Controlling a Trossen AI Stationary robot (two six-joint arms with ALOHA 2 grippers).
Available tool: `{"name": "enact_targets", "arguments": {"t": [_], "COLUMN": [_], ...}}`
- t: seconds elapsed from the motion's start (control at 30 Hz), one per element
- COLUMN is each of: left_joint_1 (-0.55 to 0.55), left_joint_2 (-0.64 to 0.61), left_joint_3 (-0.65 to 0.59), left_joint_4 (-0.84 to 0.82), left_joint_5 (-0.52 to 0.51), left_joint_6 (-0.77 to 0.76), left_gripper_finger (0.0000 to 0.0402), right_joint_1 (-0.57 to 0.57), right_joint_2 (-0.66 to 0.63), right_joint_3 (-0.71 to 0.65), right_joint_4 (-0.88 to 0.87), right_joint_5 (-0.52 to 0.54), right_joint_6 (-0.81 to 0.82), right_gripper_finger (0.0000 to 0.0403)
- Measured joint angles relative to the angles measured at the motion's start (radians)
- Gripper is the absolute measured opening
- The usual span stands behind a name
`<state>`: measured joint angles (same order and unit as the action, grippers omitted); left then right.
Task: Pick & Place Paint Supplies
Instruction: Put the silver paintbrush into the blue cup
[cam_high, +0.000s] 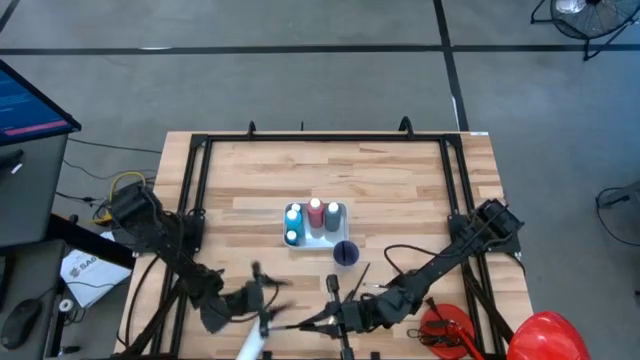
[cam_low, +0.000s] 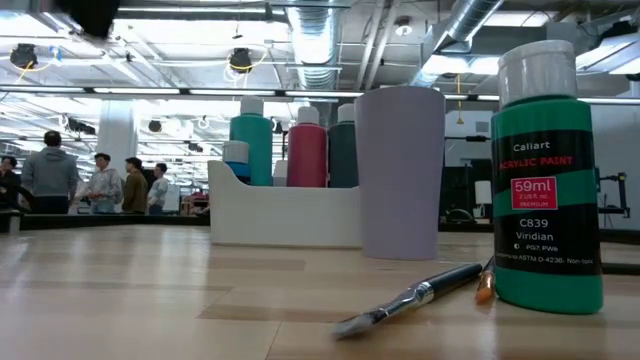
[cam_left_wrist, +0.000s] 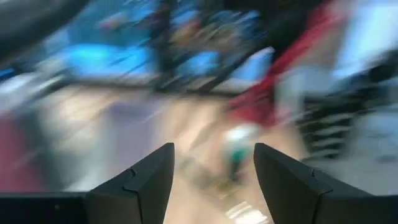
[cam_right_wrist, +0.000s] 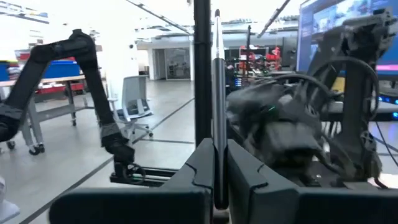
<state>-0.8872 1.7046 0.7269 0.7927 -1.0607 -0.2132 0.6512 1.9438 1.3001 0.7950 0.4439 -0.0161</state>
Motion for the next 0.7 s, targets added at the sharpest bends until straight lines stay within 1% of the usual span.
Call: {"name": "enact_targets", "arguments": {"t": [0.03,0.07,0.13,0.2,0.27,0.33,0.43,0.47,0.57,0.7], "left_joint_1": [-0.003,-0.01,-0.02,-0.019,-0.009,0.002,0.001,-0.005,-0.018,0.0], "left_joint_2": [0.019,0.034,0.06,0.085,0.104,0.101,0.063,0.044,-0.025,-0.085], "left_joint_3": [0.0,-0.002,-0.017,-0.039,-0.047,-0.035,-0.014,-0.011,-0.01,-0.01], "left_joint_4": [0.142,0.273,0.504,0.678,0.775,0.772,0.778,0.78,0.758,0.72], "left_joint_5": [0.066,0.109,0.141,0.196,0.342,0.473,0.588,0.598,0.582,0.573], "left_joint_6": [0.105,0.196,0.329,0.401,0.418,0.42,0.475,0.499,0.581,0.625], "left_gripper_finger": [0.0214,0.0214,0.0214,0.0214,0.0214,0.0214,0.0214,0.0214,0.0214,0.0214], "right_joint_1": [0.006,0.012,0.022,0.032,0.037,0.037,0.033,0.033,0.032,0.02], "right_joint_2": [0.0,0.0,0.0,0.0,0.0,-0.001,-0.001,-0.001,-0.001,-0.001], "right_joint_3": [0.0,0.0,0.0,0.0,0.0,0.0,-0.001,-0.001,-0.001,-0.001], "right_joint_4": [0.005,0.011,0.03,0.055,0.076,0.081,0.082,0.082,0.11,0.127], "right_joint_5": [0.0,0.001,0.003,0.004,0.006,0.006,0.006,0.006,0.007,0.003], "right_joint_6": [-0.009,-0.016,-0.026,-0.044,-0.047,-0.046,-0.039,-0.039,-0.043,-0.038], "right_gripper_finger": [0.0007,0.0007,0.0007,0.0007,0.0007,0.0008,0.0009,0.0009,0.0008,0.0007]}}
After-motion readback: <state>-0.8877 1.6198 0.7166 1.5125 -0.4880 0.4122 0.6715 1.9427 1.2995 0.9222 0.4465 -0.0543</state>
